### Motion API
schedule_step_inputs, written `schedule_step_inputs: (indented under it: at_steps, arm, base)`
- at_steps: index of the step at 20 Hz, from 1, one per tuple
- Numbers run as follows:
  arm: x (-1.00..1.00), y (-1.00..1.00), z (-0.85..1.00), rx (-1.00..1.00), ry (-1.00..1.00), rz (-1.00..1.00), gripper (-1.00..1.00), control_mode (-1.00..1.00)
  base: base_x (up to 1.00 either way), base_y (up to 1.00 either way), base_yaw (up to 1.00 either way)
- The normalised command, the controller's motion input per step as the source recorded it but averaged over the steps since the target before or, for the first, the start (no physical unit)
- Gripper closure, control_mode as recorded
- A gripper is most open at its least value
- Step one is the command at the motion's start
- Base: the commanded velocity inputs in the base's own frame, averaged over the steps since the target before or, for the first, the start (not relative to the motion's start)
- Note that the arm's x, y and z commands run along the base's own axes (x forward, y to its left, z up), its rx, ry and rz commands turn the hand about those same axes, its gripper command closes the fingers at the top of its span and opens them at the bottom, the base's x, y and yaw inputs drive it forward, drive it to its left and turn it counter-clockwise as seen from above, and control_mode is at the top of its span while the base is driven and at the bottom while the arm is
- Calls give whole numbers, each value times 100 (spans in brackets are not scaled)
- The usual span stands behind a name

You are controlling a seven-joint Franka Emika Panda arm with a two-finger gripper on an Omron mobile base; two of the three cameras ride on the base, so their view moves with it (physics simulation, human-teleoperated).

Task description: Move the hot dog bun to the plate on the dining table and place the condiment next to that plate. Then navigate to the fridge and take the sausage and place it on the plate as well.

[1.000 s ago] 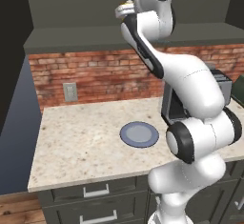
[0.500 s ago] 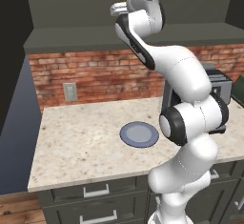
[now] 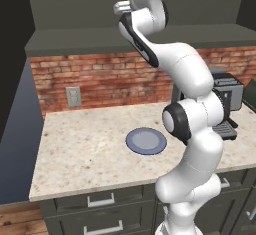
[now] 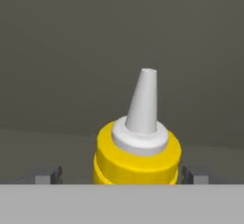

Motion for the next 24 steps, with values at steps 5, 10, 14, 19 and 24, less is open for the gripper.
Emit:
schedule_step_inputs:
  at_steps: [5, 10, 14, 19, 24]
  arm:
    - [24, 0, 0, 0, 0, 0, -100, -100]
    - [16, 0, 0, 0, 0, 0, 100, -100]
    - [-8, 0, 0, 0, -3, 0, 100, -100]
    - [-67, 0, 2, 0, -17, 0, 100, -100]
    - [-100, -7, 0, 2, -23, 0, 100, -100]
  base:
    - [0, 0, 0]
    - [0, 0, 0]
    - [0, 0, 0]
    - [0, 0, 0]
    - [0, 0, 0]
